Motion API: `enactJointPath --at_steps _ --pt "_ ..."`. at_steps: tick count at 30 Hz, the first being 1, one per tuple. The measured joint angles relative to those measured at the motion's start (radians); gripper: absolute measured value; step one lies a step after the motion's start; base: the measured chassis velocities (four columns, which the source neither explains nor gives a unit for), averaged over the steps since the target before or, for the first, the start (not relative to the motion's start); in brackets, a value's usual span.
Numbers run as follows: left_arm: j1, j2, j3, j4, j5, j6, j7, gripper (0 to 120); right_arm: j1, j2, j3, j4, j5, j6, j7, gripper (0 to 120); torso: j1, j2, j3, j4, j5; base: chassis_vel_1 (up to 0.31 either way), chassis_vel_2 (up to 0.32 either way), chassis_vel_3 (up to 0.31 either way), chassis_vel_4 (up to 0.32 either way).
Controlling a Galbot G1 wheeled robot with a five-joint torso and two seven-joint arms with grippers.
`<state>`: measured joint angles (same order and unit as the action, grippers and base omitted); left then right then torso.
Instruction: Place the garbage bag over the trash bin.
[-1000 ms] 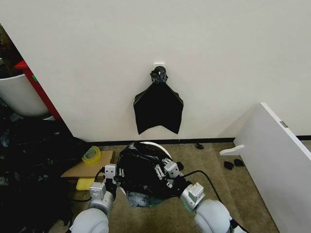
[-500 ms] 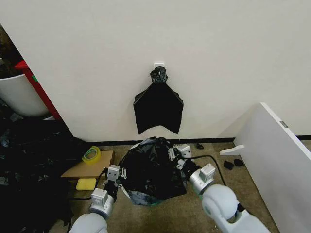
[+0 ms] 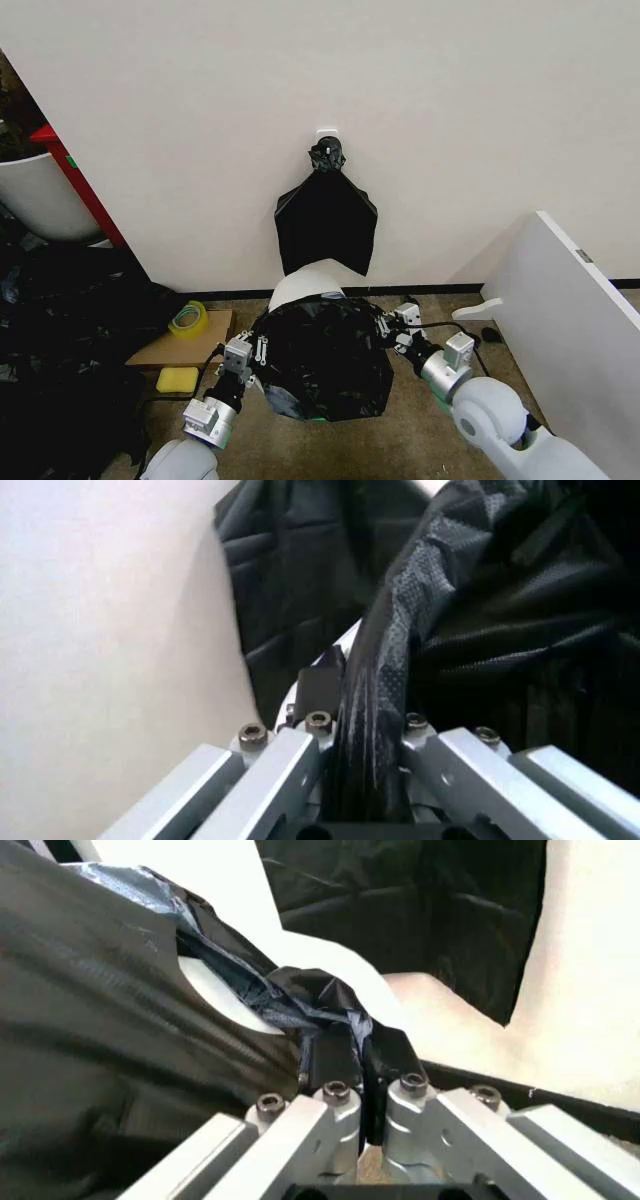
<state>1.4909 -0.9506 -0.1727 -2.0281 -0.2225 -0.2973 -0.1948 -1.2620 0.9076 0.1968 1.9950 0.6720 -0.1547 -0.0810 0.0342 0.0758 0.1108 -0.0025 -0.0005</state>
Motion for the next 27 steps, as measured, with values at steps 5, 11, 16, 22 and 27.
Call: enactJointPath --at_steps 5,11,16,22,27 --pt "-0.001 0.015 -0.001 0.009 0.022 -0.061 0.072 1 -0.01 -0.053 0.006 -0.012 0.023 0.038 -0.092 0 0.0 0.0 0.0 -0.0001 0.0 0.0 0.0 0.0 0.0" --pt "-0.008 0.016 -0.002 0.016 0.032 -0.068 0.082 1 -0.019 -0.059 0.012 -0.023 -0.017 0.08 -0.119 0 0.0 0.0 0.0 0.0001 -0.0001 0.0 0.0 0.0 0.0" --pt "-0.008 0.005 0.001 0.027 -0.007 -0.006 0.034 1 -0.056 -0.038 0.038 -0.011 -0.02 0.106 -0.107 10 0.0 0.0 0.0 0.0 -0.0001 0.0 0.0 0.0 0.0" --pt "-0.017 0.008 -0.001 0.038 -0.032 0.014 0.028 1 -0.095 -0.034 0.071 0.012 0.003 0.117 -0.108 30 0.0 0.0 0.0 -0.0001 -0.0003 0.0 0.0 0.0 0.0" --pt "-0.02 0.023 -0.004 0.05 -0.04 0.022 0.02 1 -0.113 -0.046 0.147 0.009 0.043 0.121 -0.13 50 0.0 0.0 0.0 0.0001 -0.0001 0.0 0.0 0.0 0.0"
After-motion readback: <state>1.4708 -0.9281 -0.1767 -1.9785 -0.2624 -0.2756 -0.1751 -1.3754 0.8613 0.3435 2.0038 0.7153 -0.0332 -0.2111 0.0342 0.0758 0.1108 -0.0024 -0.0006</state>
